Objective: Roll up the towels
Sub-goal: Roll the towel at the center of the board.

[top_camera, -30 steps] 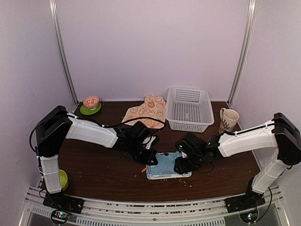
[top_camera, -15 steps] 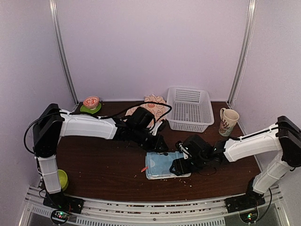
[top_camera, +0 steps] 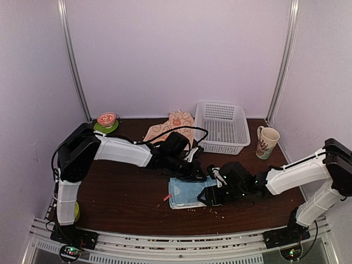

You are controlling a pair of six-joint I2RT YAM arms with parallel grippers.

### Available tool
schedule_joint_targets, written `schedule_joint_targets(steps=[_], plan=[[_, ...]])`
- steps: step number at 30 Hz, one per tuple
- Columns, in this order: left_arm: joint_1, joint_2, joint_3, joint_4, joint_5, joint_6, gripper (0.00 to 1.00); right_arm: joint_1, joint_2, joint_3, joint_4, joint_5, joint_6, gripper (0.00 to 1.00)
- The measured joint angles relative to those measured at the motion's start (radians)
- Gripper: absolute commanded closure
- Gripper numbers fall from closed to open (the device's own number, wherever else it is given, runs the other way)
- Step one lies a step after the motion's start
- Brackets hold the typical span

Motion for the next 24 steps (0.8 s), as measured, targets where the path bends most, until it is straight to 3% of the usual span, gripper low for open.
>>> schedule_joint_targets(steps=[15, 24], plan=[[0.000, 0.132, 0.119, 0.002, 0.038, -0.020, 1.00, 0.000, 0.004, -0.010, 0.035, -0.003, -0.016, 0.26], [0.001, 0.175, 0.141, -0.050, 0.019, -0.012, 1.00, 0.000, -0.061, 0.000, -0.082, -0.019, -0.020, 0.18]])
